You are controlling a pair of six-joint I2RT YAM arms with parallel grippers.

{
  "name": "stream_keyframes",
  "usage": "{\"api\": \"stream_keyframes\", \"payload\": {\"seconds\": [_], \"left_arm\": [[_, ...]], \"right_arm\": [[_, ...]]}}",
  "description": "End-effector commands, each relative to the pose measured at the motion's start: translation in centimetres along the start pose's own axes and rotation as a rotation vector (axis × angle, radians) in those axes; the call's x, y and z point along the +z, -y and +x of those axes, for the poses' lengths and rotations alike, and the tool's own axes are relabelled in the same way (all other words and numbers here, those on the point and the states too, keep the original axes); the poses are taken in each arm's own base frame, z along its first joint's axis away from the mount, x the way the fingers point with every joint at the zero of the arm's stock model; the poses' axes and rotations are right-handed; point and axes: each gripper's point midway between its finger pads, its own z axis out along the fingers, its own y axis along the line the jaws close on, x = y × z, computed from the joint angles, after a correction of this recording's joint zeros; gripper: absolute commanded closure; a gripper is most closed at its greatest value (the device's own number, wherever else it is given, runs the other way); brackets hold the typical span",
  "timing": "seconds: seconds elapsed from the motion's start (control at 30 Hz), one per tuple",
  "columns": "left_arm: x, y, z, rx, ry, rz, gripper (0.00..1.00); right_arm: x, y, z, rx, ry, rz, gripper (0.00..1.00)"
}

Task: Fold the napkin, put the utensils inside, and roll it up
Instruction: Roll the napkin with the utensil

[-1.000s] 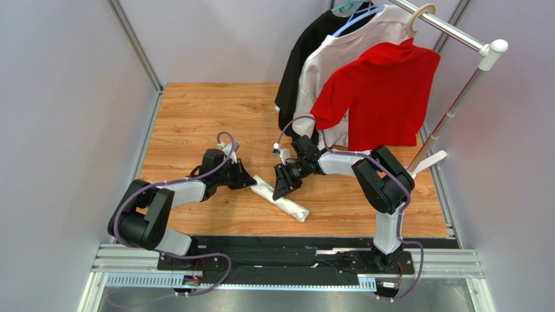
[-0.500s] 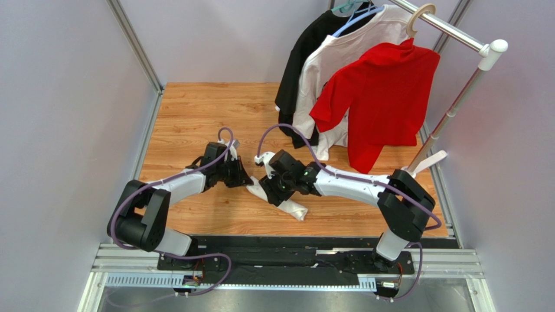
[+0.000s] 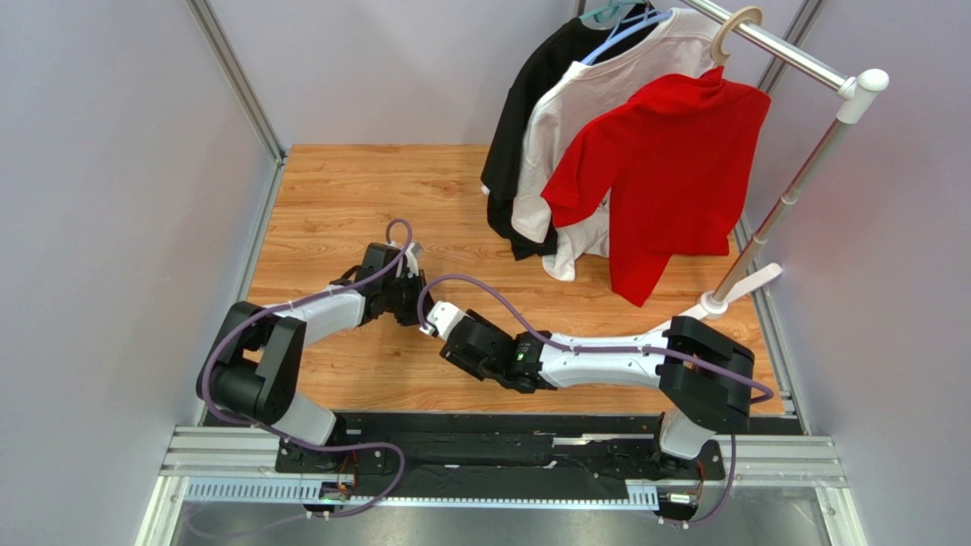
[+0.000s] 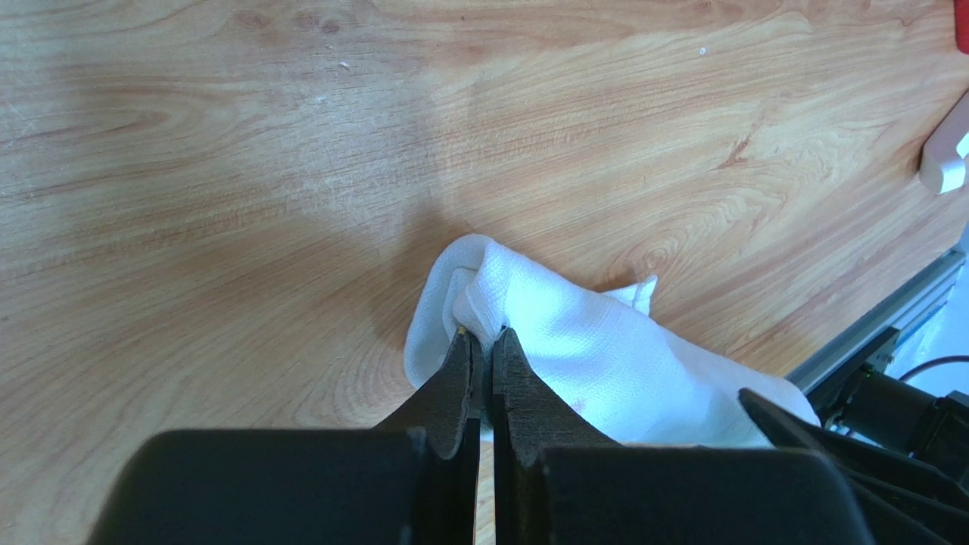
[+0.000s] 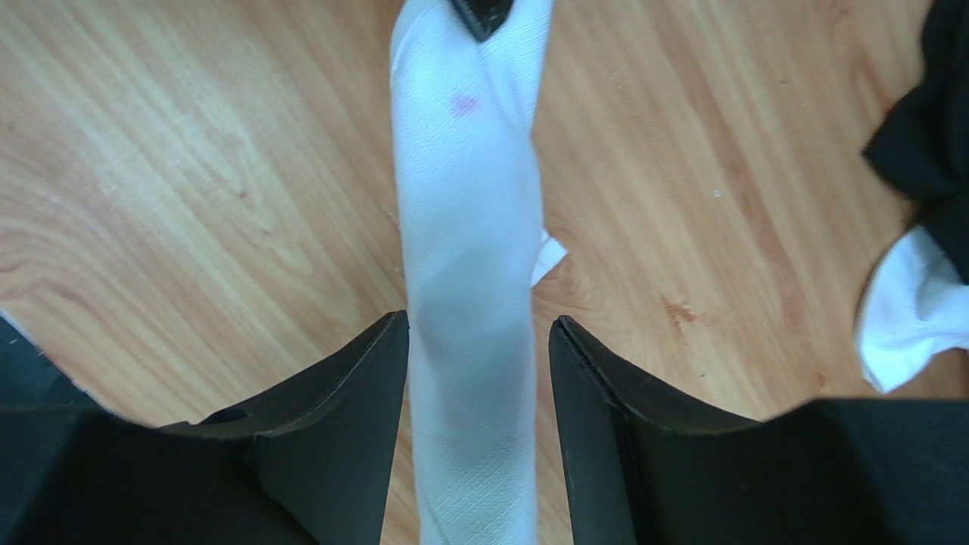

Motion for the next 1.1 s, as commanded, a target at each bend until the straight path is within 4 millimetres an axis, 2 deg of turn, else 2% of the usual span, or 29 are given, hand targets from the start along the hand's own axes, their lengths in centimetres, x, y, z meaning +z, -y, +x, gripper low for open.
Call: {"api": "stream_keyframes", "payload": {"seconds": [0.0, 0.07, 0.2, 0.3, 0.4, 0.57, 0.77, 1.0, 1.07], "left_arm": [[0.0, -0.4, 0.0, 0.018, -0.019, -0.019, 1.0], [0.0, -0.4, 0.0, 0.018, -0.019, -0.022, 1.0], [0.1, -0.4, 0.1, 0.013, -0.027, -0.022, 1.0], [0.0, -0.3, 0.0, 0.016, -0.024, -0.02, 1.0], [0.0, -0.4, 0.0, 0.018, -0.026, -0.022, 1.0], [0.0, -0.3, -0.1, 0.02, -0.026, -0.021, 1.0], [-0.1, 0.2, -0.2, 0.028, -0.025, 0.001, 1.0], [-0.3, 1.2, -0.8, 0.05, -0.01, 0.045, 1.0], [-0.6, 1.6, -0.9, 0.053, 0.0, 0.059, 0.97]], "right_arm": [[-0.9, 1.5, -3.3, -0.023, 0.123, 0.116, 0.47], [-1.1, 1.2, -4.0, -0.027, 0.137, 0.1, 0.47], [-0.7, -0.1, -3.8, -0.049, 0.119, 0.039, 0.46], [0.2, -1.4, -2.9, -0.054, 0.082, -0.015, 0.46], [1.0, -1.9, -1.7, -0.067, 0.041, -0.026, 0.46], [2.3, -1.3, -0.2, -0.051, -0.016, -0.006, 0.46], [3.1, -0.8, 0.6, -0.033, -0.054, -0.037, 0.49], [4.5, -1.0, 3.0, 0.065, -0.134, -0.148, 0.62], [4.7, -0.6, 3.5, 0.086, -0.148, -0.158, 0.65]]}}
